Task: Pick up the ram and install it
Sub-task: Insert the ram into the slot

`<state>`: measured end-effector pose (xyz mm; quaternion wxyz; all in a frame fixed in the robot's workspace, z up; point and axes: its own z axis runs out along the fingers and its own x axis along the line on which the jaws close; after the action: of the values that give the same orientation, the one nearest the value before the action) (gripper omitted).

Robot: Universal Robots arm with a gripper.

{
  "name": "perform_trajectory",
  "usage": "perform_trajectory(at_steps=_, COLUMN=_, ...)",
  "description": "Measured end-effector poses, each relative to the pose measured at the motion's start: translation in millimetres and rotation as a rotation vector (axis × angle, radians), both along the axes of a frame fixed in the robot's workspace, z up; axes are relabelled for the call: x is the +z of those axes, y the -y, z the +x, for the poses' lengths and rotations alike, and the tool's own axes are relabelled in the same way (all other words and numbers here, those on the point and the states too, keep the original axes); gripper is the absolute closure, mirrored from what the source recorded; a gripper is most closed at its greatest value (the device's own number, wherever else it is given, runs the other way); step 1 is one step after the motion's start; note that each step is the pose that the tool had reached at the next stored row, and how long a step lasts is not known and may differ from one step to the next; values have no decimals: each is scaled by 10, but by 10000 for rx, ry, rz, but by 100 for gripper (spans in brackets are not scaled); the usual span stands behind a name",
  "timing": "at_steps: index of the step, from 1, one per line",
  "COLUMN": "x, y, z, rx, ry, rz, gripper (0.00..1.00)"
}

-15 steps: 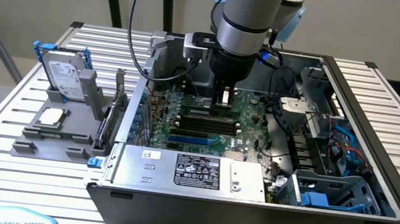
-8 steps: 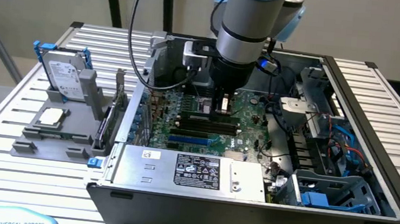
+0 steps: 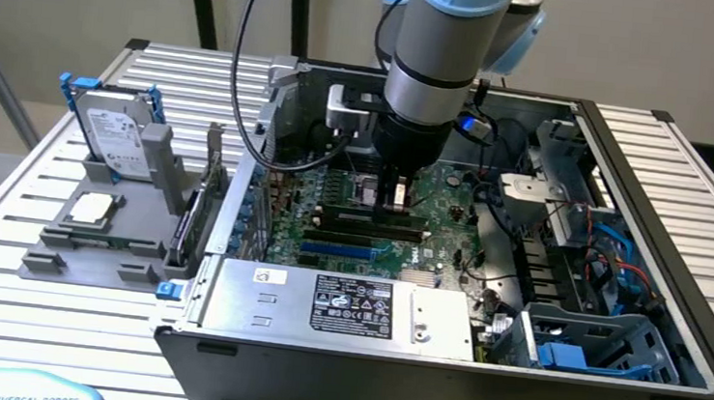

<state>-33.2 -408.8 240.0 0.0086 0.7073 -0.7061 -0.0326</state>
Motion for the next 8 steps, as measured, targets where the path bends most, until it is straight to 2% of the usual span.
perform_trajectory(at_steps=8, x=-38, y=0, z=3, rx=-59, ry=-1, rz=-14, gripper=87)
